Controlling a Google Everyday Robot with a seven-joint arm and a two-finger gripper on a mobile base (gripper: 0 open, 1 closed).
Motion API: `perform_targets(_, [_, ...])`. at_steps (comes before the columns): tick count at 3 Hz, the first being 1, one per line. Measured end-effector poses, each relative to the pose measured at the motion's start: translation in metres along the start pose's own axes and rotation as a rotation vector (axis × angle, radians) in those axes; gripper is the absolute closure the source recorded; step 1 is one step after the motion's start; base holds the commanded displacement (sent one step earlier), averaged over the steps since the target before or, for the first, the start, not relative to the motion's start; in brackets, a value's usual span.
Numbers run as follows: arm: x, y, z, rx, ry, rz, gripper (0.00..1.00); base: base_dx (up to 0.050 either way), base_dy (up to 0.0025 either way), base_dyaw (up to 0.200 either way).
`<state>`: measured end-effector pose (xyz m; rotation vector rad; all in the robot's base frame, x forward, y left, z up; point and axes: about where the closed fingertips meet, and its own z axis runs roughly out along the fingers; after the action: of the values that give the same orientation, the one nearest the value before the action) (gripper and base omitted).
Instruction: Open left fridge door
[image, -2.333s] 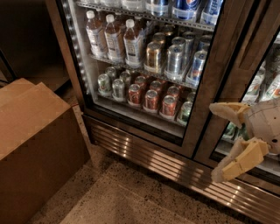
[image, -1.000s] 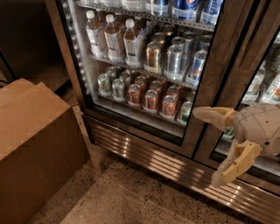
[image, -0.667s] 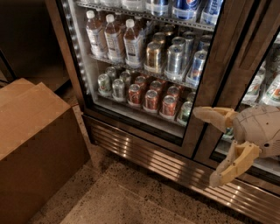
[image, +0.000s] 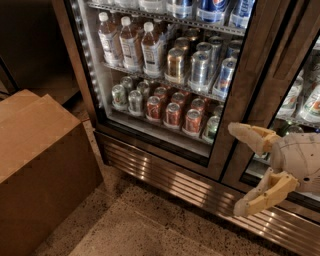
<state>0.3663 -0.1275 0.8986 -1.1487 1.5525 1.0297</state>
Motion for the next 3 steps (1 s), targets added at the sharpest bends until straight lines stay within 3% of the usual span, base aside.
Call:
perform_targets(2, [-0.0015,0.0025,0.002,0.006,-0.004,-0.024,0.0,0.0,0.0,0.0])
perform_targets(3, [-0.0004,0.0048,0.0041,0.052,0.004,-0.104,0.0,0.0,0.0,0.0])
